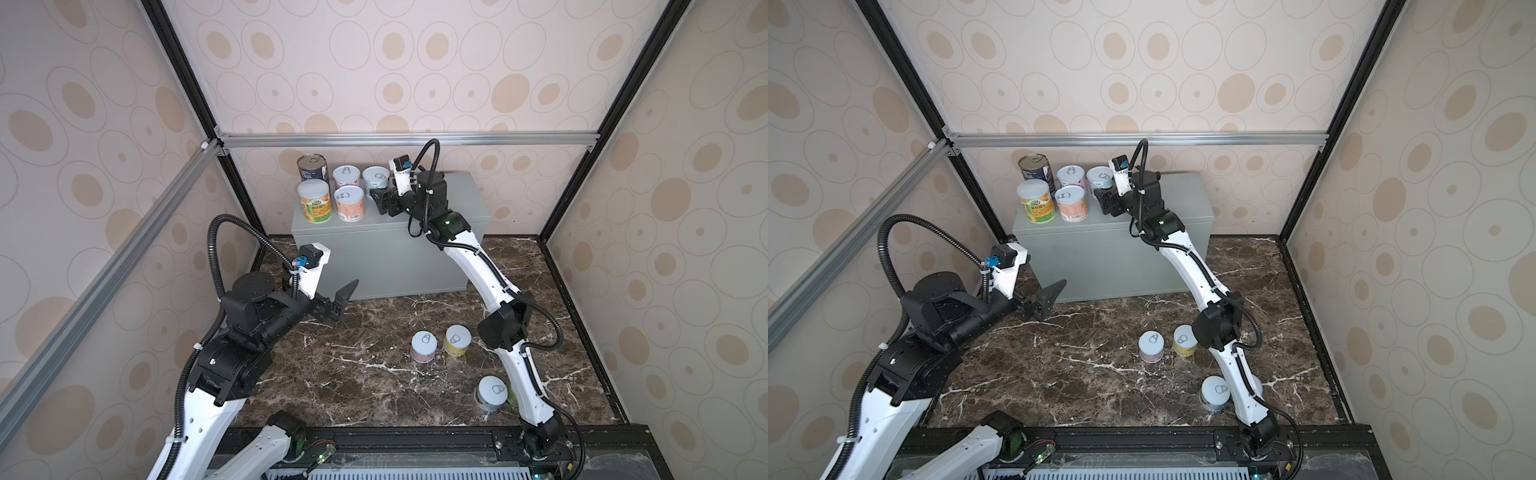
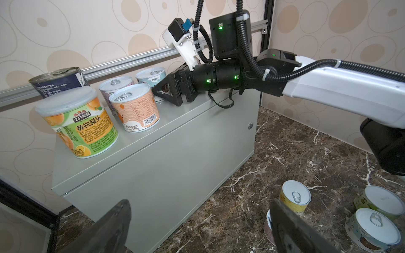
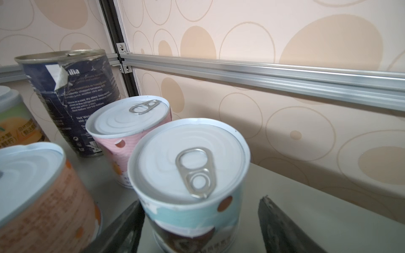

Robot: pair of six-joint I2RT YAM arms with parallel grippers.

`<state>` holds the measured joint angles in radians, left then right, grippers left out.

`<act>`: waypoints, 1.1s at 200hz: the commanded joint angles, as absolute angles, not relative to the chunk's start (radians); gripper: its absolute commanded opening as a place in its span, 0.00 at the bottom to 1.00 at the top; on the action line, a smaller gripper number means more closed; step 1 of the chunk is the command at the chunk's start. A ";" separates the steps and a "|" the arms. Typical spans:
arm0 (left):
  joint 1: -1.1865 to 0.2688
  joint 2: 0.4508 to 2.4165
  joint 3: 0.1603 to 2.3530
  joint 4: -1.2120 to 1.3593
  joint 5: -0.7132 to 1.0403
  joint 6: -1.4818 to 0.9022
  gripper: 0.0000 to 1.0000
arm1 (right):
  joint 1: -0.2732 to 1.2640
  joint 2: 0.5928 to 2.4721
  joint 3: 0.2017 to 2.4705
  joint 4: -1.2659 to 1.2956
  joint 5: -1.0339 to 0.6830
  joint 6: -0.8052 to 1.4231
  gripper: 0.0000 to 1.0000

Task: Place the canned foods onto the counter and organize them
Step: 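Lower the light-blue can onto the cabinet top beside the pink can with the right gripper, then open the right gripper and withdraw it from the light-blue can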

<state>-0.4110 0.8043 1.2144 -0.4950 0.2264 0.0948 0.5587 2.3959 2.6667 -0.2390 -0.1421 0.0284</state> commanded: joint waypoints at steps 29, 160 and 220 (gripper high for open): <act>-0.407 0.798 1.237 -0.486 0.230 0.118 0.98 | 0.557 2.433 2.710 -0.238 -0.106 0.038 0.84; -0.407 0.788 1.226 -0.479 0.233 0.123 0.98 | 0.554 2.415 2.696 -0.225 -0.165 0.033 0.87; -0.407 0.770 1.224 -0.485 0.236 0.114 0.98 | 0.556 2.169 2.347 -0.097 -0.167 0.013 0.95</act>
<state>-0.4110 0.7872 1.2144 -0.4946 0.2268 0.0952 0.5587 2.3035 2.4943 -0.1616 -0.1669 0.0177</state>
